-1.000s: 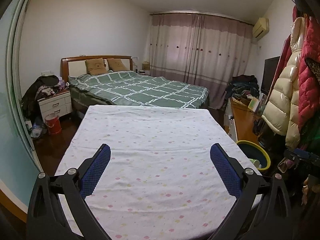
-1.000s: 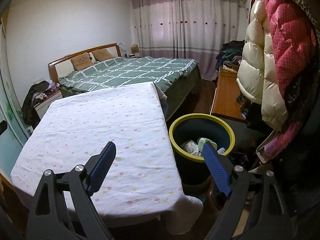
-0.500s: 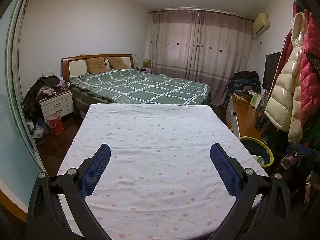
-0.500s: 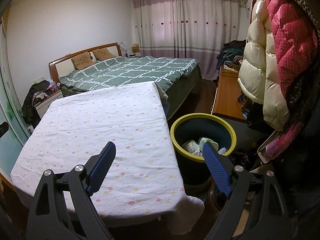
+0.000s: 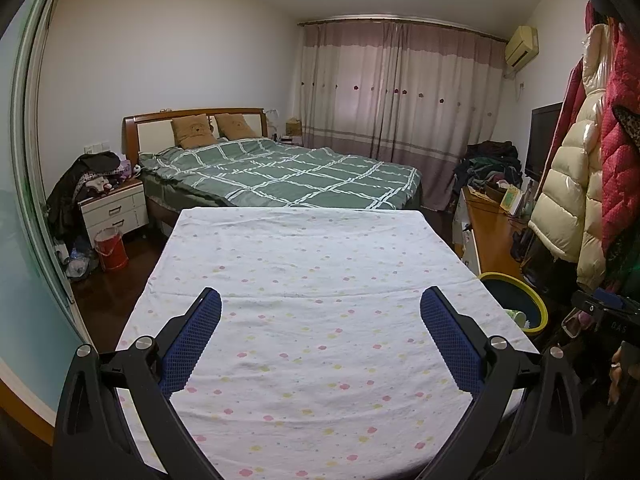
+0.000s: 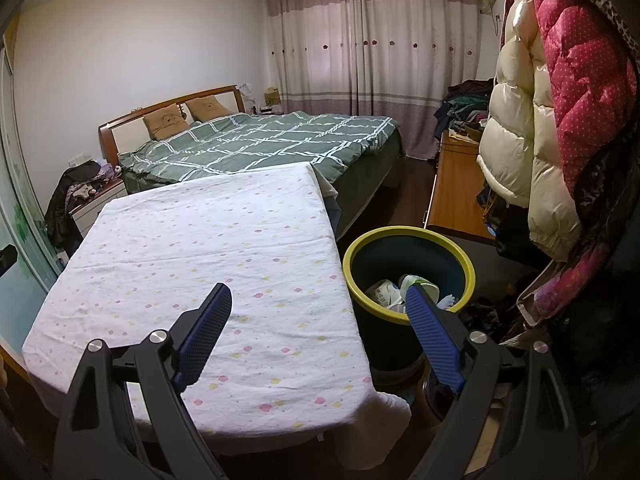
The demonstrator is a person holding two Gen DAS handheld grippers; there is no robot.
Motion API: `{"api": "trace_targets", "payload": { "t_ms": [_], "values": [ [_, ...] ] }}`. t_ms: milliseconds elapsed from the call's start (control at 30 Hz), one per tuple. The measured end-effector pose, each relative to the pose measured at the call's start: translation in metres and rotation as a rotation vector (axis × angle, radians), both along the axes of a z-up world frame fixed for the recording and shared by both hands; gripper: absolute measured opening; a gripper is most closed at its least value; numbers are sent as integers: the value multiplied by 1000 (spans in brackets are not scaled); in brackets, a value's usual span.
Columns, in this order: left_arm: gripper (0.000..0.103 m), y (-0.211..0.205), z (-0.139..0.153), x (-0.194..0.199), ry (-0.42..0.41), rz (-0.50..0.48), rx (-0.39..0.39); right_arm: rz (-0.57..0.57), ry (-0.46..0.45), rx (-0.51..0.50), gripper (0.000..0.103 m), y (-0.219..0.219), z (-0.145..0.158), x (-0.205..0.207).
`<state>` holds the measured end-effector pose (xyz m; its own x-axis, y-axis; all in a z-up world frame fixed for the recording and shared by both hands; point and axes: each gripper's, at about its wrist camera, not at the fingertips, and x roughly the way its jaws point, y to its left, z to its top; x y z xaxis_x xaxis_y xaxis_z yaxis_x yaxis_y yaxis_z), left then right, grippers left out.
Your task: Collect trash
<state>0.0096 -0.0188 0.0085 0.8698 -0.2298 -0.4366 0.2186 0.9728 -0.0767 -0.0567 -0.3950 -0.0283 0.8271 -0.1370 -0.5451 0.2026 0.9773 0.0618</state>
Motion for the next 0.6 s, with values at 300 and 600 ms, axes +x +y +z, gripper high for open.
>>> {"api": "trace_targets", "payload": {
  "t_ms": [300,600],
  "values": [
    [98,-1,-2,3,11,-5,4,2,4,11,84,1,-3,3],
    [98,-2,-5,4,11,-4,5,2,4,13,84,1,-4,4]
  ]
}}
